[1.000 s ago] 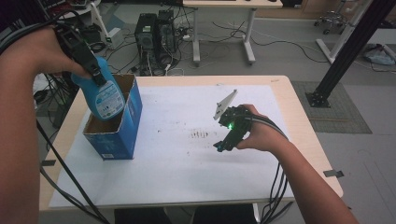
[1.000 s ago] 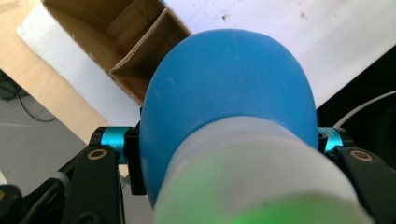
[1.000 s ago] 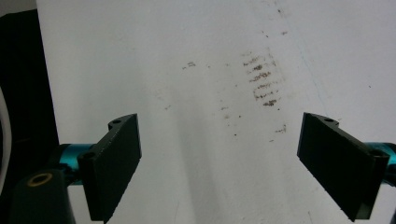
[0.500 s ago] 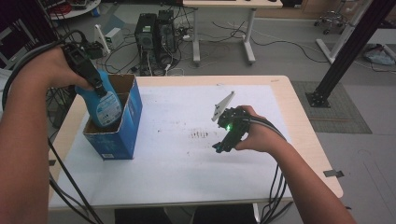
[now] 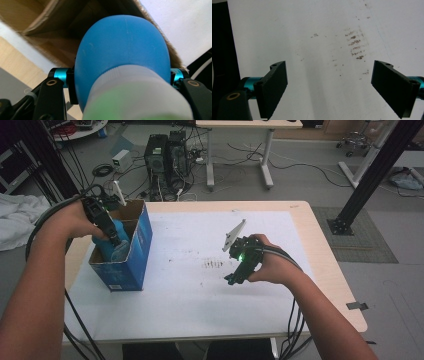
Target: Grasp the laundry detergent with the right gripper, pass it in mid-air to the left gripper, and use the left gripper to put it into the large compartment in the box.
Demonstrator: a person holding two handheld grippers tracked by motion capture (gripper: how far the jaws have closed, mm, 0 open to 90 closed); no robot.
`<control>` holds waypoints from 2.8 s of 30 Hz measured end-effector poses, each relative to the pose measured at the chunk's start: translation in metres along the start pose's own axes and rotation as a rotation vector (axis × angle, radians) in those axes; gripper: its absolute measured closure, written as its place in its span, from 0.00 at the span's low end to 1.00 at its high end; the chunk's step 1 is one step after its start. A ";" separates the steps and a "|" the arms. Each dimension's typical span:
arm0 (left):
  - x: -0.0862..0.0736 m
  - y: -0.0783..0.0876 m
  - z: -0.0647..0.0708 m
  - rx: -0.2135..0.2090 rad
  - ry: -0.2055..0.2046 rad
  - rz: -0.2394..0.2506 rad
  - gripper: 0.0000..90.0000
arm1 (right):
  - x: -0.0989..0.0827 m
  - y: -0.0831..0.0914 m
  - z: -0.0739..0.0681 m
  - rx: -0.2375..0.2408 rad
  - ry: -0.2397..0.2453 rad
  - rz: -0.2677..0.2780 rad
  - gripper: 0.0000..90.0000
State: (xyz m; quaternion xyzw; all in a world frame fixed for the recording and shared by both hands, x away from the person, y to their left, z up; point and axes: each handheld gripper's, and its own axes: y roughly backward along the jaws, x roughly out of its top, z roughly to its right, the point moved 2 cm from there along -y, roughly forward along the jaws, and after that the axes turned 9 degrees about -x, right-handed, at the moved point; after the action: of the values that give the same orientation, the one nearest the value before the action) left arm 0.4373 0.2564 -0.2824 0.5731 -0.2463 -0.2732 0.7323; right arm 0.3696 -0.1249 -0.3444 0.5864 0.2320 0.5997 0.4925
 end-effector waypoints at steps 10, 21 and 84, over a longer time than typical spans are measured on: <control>0.003 -0.030 -0.006 0.000 -0.025 -0.024 0.43 | 0.002 -0.003 -0.002 0.002 0.004 -0.006 0.14; 0.005 -0.039 -0.006 0.015 -0.037 -0.041 0.43 | 0.002 -0.005 -0.003 0.003 0.005 -0.007 0.14; 0.001 0.051 0.057 0.108 -0.245 0.012 0.21 | 0.002 0.020 0.011 -0.002 0.002 -0.048 0.14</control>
State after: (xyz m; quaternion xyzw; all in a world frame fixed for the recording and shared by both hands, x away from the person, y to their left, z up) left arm 0.4062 0.2255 -0.2202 0.5725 -0.3516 -0.3234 0.6664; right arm 0.3739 -0.1343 -0.3245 0.5799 0.2459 0.5884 0.5070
